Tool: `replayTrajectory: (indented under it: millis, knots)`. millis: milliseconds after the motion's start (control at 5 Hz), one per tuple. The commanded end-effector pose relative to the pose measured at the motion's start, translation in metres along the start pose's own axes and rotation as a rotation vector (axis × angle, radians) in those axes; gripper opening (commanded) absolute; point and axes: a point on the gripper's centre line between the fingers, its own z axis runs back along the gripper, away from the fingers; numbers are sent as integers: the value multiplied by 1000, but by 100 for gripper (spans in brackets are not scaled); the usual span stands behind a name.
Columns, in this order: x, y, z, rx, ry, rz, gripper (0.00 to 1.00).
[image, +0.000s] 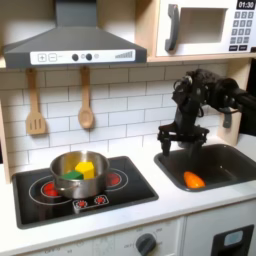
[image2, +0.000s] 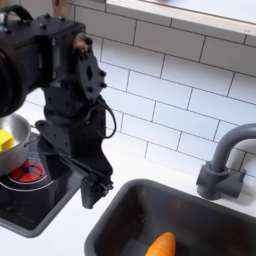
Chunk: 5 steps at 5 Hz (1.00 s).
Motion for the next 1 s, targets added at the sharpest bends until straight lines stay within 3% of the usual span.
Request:
replayTrajectory:
  millis: [0, 800]
  knots:
    - [9, -14, -5, -68, -10, -10, 100]
    - [25, -44, -14, -102, -25, -76, 100]
